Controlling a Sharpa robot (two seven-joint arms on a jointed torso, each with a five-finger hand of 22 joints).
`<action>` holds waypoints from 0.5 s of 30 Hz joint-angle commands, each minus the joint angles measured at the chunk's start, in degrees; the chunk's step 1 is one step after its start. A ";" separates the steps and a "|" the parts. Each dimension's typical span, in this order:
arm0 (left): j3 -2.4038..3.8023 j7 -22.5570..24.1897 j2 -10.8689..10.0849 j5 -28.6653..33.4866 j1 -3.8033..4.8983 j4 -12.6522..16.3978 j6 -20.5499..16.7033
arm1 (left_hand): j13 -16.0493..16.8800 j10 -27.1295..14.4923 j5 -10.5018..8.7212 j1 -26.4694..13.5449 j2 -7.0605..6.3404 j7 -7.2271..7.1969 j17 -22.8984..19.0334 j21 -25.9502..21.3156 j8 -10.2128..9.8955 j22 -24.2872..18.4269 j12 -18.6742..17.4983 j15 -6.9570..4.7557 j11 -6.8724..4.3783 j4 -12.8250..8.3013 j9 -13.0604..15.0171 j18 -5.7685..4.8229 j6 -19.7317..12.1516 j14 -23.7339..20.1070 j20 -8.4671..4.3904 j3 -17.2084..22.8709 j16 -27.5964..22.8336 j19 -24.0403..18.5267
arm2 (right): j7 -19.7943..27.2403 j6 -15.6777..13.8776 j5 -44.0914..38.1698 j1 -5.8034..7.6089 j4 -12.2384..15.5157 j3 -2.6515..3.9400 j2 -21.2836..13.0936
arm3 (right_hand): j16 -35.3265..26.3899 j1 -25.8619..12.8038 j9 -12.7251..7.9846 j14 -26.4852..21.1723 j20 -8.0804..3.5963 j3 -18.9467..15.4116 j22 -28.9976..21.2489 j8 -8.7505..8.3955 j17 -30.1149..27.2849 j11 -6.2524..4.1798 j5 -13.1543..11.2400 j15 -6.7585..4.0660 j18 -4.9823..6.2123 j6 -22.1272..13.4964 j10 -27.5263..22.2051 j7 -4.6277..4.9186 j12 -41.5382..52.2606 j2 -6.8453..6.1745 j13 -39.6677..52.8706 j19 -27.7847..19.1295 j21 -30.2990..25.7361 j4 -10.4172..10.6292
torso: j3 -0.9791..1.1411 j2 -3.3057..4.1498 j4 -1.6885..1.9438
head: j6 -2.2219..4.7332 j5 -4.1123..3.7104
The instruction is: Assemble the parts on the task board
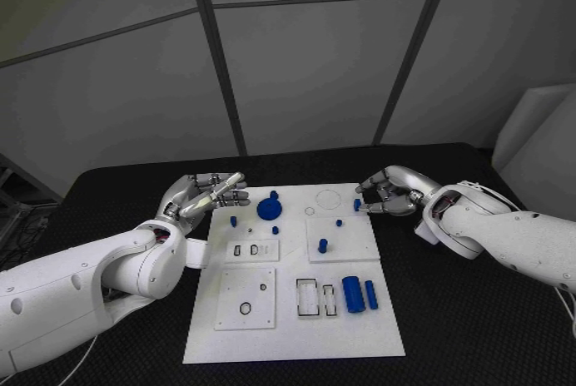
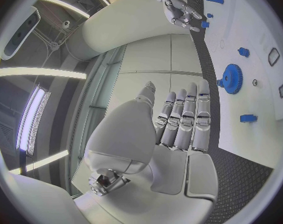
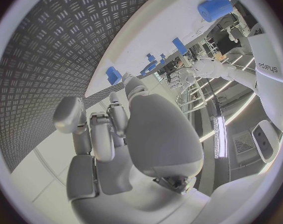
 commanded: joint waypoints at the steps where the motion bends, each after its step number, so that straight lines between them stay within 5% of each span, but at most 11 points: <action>1: 0.05 0.36 0.06 -0.34 0.05 0.05 0.72 | -0.02 0.16 -0.16 0.28 0.29 0.27 0.05 -0.30 -0.29 -0.05 -0.32 0.00 0.19 -0.28 -0.04 -1.37 0.06 -0.26 0.04 -0.08 -0.32 0.25 | -0.61 0.47 -0.47 0.06 -0.16 0.04 0.21 | 0.39 0.33 0.08 5.29 -0.18 0.11 0.13 0.02 12.31 0.02 -0.37 -0.28 0.41 0.10 0.00 -0.06 0.14 0.33 0.19 0.38 -0.22 -0.34 | 0.02 -0.02 0.03 | 0.00 0.03; 15: 0.05 0.29 0.02 -0.34 0.05 0.02 0.66 | -0.02 0.16 -0.16 0.28 0.29 0.27 0.05 -0.30 -0.29 -0.05 -0.32 0.00 0.19 -0.28 -0.04 -1.37 0.06 -0.26 0.04 -0.08 -0.32 0.25 | -2.78 1.86 -2.17 -0.12 -1.26 0.04 1.45 | 0.47 0.28 0.32 5.34 -0.19 0.01 0.43 0.65 12.50 0.01 -0.32 -0.29 0.35 1.44 0.54 -0.05 0.71 0.91 0.76 0.64 -0.06 -0.43 | -0.02 -0.06 0.04 | -0.28 -0.25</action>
